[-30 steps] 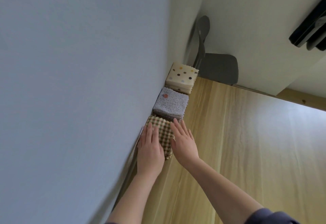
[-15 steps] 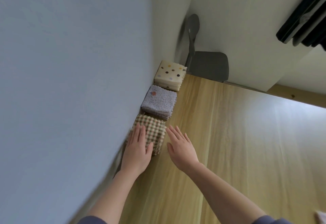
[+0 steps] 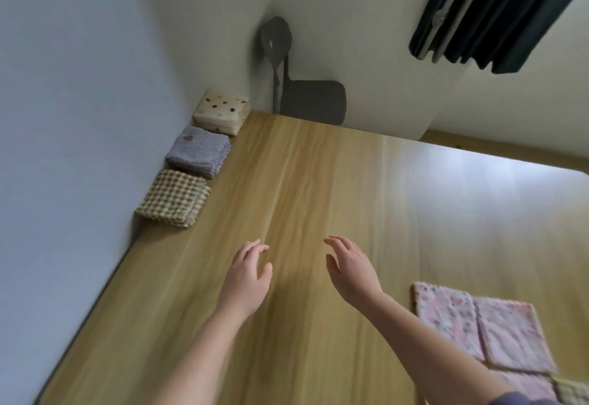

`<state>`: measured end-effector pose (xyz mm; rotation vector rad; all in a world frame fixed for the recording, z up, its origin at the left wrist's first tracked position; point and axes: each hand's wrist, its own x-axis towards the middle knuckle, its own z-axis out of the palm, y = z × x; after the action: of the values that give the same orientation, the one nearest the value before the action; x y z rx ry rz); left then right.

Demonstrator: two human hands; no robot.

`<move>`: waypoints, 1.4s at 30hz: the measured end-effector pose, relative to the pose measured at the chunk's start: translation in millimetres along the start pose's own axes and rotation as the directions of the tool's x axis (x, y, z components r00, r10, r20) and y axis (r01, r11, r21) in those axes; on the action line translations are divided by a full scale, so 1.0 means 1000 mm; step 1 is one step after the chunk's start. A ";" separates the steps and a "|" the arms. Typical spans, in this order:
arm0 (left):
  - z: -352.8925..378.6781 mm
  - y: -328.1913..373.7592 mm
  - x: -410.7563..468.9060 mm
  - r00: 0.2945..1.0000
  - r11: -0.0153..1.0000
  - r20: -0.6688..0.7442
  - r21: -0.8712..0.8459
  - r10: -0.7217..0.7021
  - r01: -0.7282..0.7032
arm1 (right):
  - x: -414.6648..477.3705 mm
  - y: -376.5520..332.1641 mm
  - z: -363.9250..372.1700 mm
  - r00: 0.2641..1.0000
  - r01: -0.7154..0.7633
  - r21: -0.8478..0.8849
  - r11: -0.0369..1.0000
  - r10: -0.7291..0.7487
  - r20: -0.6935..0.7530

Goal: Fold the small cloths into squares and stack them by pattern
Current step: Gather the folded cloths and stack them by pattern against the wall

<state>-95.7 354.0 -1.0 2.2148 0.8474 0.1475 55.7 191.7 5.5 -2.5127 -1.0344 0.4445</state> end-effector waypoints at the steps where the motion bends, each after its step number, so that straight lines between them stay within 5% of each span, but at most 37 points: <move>1: 0.013 0.012 -0.007 1.000 1.000 0.016 -0.008 -0.003 0.003 | -0.013 0.016 -0.008 1.000 -0.012 -0.007 1.000 0.012 -0.001; 9: 0.089 0.103 -0.047 0.980 1.000 0.196 -0.002 0.026 -0.026 | -0.106 0.113 -0.069 0.965 -0.246 -0.004 0.969 0.244 -0.097; 16: 0.143 0.140 -0.074 0.935 0.995 0.347 0.082 -0.079 0.053 | -0.176 0.190 -0.088 0.782 -0.605 0.069 0.793 0.609 -0.131; 25: 0.233 0.197 -0.071 0.858 0.898 0.268 0.161 -0.439 0.409 | -0.180 0.302 -0.111 0.530 -0.847 0.051 0.530 0.848 0.003; 30: 0.265 0.231 -0.078 0.793 0.816 0.198 0.208 -0.576 0.540 | -0.175 0.338 -0.114 0.528 -0.848 0.017 0.529 0.844 0.095; 35: 0.276 0.234 -0.077 0.726 0.749 0.184 0.188 -0.662 0.636 | -0.171 0.355 -0.117 0.558 -0.829 0.163 0.534 0.783 0.275; 42: 0.268 0.231 -0.069 0.743 0.677 0.204 -0.312 -0.637 0.666 | -0.160 0.363 -0.137 0.688 -0.680 0.550 0.485 0.680 0.251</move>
<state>65.9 33.0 -24.5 1.4436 1.3938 -0.1256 223.1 -192.1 -20.1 -2.1750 0.2197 0.8388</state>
